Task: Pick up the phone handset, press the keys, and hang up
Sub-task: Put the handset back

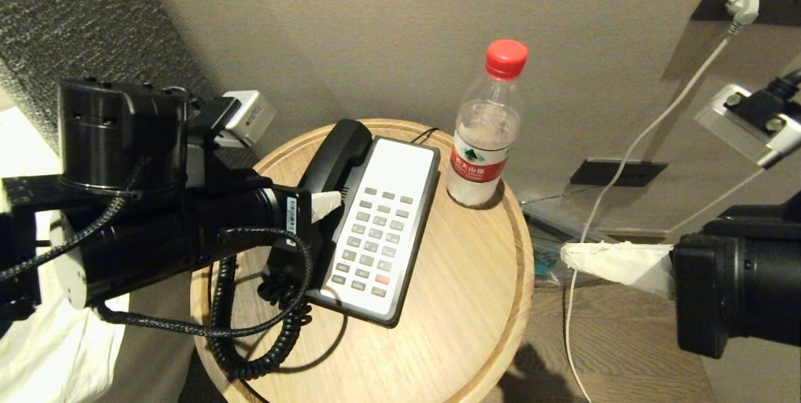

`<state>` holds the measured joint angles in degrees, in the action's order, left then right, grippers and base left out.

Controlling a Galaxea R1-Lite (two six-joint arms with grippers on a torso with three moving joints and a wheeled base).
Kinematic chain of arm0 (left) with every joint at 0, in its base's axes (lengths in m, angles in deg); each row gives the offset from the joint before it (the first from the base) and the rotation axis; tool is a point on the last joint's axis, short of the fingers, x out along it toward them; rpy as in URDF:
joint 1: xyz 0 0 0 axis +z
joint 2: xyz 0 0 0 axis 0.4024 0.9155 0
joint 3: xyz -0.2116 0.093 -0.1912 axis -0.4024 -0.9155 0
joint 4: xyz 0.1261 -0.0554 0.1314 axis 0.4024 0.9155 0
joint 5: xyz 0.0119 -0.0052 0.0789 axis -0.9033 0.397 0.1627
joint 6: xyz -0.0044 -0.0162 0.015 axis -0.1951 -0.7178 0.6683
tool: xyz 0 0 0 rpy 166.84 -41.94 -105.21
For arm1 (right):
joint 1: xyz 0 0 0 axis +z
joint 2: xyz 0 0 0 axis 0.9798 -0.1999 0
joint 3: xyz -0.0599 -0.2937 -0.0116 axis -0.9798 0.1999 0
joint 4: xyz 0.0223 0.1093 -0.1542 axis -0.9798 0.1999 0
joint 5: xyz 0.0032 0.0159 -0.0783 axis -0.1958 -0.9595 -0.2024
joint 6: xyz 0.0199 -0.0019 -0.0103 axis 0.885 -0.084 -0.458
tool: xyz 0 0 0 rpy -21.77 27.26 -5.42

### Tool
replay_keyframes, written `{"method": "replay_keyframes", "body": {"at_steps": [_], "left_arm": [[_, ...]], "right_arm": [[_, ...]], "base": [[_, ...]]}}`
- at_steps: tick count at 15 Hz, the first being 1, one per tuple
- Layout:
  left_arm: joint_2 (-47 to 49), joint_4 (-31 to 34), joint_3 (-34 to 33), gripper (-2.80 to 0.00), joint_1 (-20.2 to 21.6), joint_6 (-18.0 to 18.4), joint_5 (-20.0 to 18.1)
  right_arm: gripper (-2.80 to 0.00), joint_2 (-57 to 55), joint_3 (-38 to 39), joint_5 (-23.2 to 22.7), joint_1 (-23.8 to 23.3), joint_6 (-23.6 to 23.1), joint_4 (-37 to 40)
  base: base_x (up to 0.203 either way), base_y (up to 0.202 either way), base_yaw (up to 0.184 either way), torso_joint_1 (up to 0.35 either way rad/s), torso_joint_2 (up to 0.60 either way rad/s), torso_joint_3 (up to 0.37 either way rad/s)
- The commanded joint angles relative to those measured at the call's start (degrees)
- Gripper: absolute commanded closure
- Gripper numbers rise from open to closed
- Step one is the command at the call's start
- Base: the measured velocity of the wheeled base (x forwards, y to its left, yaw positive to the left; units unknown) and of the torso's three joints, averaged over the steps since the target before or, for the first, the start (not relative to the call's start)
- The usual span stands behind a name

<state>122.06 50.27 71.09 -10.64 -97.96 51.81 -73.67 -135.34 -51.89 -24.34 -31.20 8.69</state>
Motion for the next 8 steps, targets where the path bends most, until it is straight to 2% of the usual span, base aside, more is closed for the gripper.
{"method": "replay_keyframes", "body": {"at_steps": [1,8], "left_arm": [[0.1,0.1,-0.1,-2.8,0.0,-0.5,0.1],[-5.9,0.2,2.3,-2.8,0.3,-0.4,0.0]], "right_arm": [[0.0,0.1,0.3,0.0,-0.1,0.1,0.1],[0.0,-0.2,1.3,0.0,-0.2,0.0,0.0]], "base": [[0.0,0.0,0.0,0.0,0.0,0.0],[0.0,0.0,0.0,0.0,0.0,0.0]]}}
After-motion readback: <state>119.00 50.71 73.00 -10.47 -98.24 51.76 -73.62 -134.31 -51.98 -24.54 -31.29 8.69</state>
